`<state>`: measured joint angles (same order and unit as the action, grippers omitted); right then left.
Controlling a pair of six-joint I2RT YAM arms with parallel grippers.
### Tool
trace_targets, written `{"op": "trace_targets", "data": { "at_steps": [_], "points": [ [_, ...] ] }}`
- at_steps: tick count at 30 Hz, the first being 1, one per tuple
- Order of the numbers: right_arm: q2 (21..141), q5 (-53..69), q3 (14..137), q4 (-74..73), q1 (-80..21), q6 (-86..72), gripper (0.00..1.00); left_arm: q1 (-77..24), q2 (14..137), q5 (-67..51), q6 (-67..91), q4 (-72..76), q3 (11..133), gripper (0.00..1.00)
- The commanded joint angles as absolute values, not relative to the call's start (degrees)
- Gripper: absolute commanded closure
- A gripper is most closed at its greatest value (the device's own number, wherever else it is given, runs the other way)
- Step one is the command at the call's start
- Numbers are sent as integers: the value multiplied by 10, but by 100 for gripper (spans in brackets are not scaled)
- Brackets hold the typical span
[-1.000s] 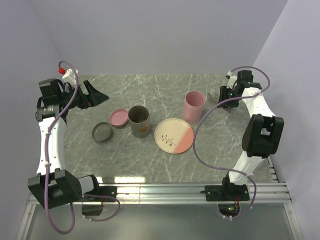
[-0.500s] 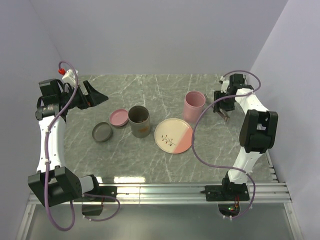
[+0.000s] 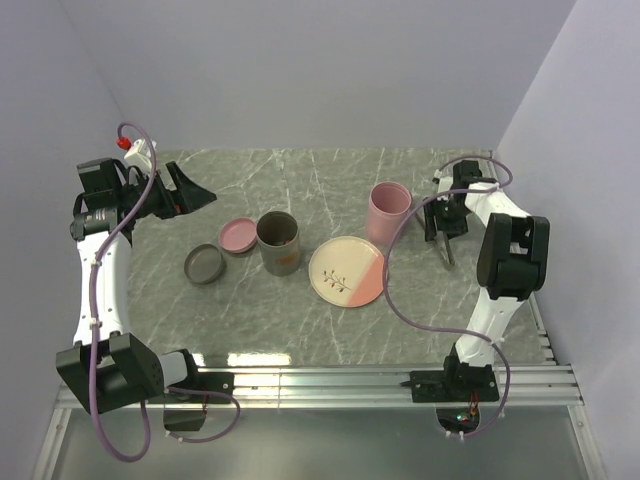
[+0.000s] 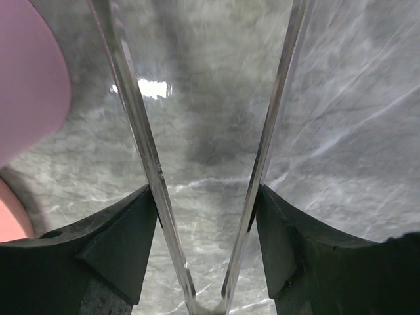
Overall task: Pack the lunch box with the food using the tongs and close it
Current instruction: Place the clamp at the center of the board.
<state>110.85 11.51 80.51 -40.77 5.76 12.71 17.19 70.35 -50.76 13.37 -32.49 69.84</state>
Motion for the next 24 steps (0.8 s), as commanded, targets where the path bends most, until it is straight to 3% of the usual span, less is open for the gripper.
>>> {"op": "trace_targets", "data": {
  "at_steps": [1, 5, 6, 8, 17, 24],
  "points": [
    [1114, 107, 794, -399, 55, 136, 34, 177, 697, -520, 120, -330, 717, 1],
    [1120, 105, 791, -400, 55, 140, 31, 177, 692, -520, 117, -330, 712, 1],
    [1121, 106, 790, -401, 55, 140, 25, 178, 692, -520, 116, -331, 710, 1],
    [1121, 107, 788, -401, 54, 140, 3, 178, 691, -520, 116, -331, 708, 1],
    [1093, 119, 795, -417, 54, 141, 1, 180, 693, -523, 115, -340, 715, 1],
    [990, 131, 807, -456, 63, 152, 0, 182, 710, -497, 97, -383, 736, 1]
  ]
}}
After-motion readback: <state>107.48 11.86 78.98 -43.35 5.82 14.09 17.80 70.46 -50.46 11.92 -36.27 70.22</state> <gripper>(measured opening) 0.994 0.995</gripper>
